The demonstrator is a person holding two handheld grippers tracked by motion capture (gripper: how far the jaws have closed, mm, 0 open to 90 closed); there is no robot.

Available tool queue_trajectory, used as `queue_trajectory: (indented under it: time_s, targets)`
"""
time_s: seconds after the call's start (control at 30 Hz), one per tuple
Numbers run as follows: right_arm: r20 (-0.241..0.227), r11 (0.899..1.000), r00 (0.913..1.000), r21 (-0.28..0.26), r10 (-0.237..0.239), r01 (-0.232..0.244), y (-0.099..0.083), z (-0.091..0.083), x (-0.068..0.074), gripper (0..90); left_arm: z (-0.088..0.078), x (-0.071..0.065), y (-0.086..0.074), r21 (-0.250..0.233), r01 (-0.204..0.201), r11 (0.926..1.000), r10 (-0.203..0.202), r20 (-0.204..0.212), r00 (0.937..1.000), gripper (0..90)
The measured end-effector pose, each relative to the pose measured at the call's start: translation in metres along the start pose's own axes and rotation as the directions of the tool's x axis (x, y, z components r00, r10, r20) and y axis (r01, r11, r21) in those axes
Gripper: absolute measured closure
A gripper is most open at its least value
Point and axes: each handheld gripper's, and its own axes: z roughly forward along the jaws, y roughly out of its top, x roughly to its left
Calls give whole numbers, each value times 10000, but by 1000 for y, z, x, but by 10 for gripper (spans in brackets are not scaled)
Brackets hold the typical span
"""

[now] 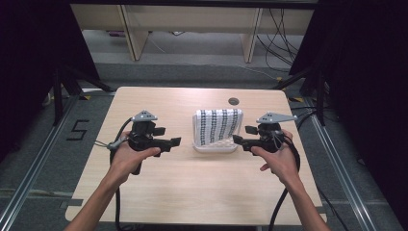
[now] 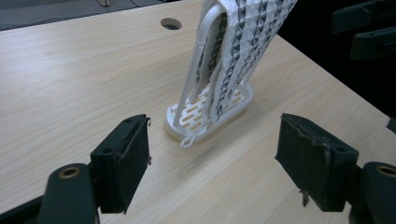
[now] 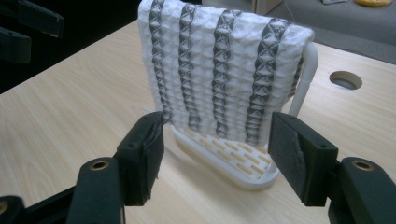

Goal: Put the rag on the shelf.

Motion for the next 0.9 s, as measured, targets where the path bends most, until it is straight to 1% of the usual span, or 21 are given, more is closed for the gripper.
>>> queue_trajectory:
  time_s: [0.03, 0.07, 0.1, 0.13, 0.17, 0.2, 0.23, 0.33, 0.4, 0.43, 0.47, 0.53, 0.57, 0.63, 0.67, 0.73, 0.77, 0.8, 0.83, 0.87, 0.9]
  targets:
    - [24, 9993, 9993, 97, 366, -366, -1, -1, 3, 366, -1, 1, -1, 88, -122, 9999, 122, 21, 9999, 244]
    - [46, 9999, 9999, -39, 114, -114, -2, 0, 1, 360, -1, 0, -3, -51, -67, 10000, 66, -13, 10000, 243]
    - [23, 9994, 9995, 112, 320, -320, -3, -1, 3, 355, -2, -1, -4, -52, -78, 10000, 78, 28, 10000, 243]
    - [-26, 9995, 9995, -56, 320, -321, -5, 0, 3, 353, -2, -1, -5, -54, -129, 9999, 129, 3, 9999, 241]
    - [11, 9998, 9998, -8, 192, -192, -6, -1, 3, 351, -3, -2, -7, -78, -154, 9999, 153, -33, 9999, 239]
    - [-51, 9995, 9995, -75, 299, -299, -7, -1, 4, 350, -3, -2, -9, -78, -188, 9998, 188, -8, 9998, 238]
    - [-91, 9999, 9999, -86, 97, -97, -8, -1, 3, 347, -3, -3, -11, -50, -235, 9997, 235, 26, 9997, 239]
    - [-203, 9990, 9988, -13, 454, -454, -12, -3, 8, 336, -4, -4, -17, -59, -281, 9996, 282, 74, 9996, 238]
    - [-191, 9990, 9988, -27, 456, -456, -14, -5, 10, 336, -5, -5, -20, -65, -316, 9995, 316, 78, 9995, 238]
    - [-166, 9997, 9996, -76, 228, -229, -15, -5, 9, 335, -5, -6, -23, -82, -294, 9995, 295, 102, 9995, 238]
    - [-238, 9991, 9989, -114, 394, -397, -17, -6, 12, 335, -6, -6, -24, -79, -301, 9995, 302, 129, 9995, 238]
    - [-254, 9999, 9996, -102, 125, -128, -19, -7, 12, 334, -7, -6, -27, 6, -422, 9991, 422, 123, 9990, 238]
    - [-305, 9995, 9990, -2, 317, -317, -23, -9, 15, 333, -7, -7, -30, -81, -340, 9994, 341, 96, 9994, 238]
    - [-276, 9993, 9989, -91, 373, -376, -24, -9, 16, 333, -8, -7, -33, -69, -396, 9992, 396, 82, 9992, 238]
    - [-186, 9996, 9994, -46, 277, -278, -26, -10, 16, 332, -8, -8, -34, -89, -387, 9992, 387, 34, 9992, 238]
    - [-294, 9999, 9996, -104, -2, -1, -30, -9, 16, 331, -8, -9, -38, -33, -433, 9991, 433, 24, 9991, 238]
    - [-328, 9996, 9991, 98, 284, -281, -30, -11, 18, 331, -9, -9, -40, -9, -436, 9990, 436, 22, 9990, 238]
    - [-422, 9997, 9988, -48, 247, -249, -33, -10, 18, 331, -9, -9, -42, 8, -471, 9989, 471, 62, 9989, 238]
    - [-317, 10000, 9995, 55, 38, -36, -33, -11, 17, 331, -9, -9, -43, 33, -453, 9990, 452, 68, 9990, 238]
    - [-396, 9998, 9990, 7, 223, -223, -35, -10, 18, 330, -10, -9, -45, 39, -506, 9987, 506, 63, 9987, 238]
    - [-324, 9999, 9994, 97, 88, -85, -35, -12, 17, 330, -10, -9, -47, -9, -468, 9989, 468, 123, 9988, 238]
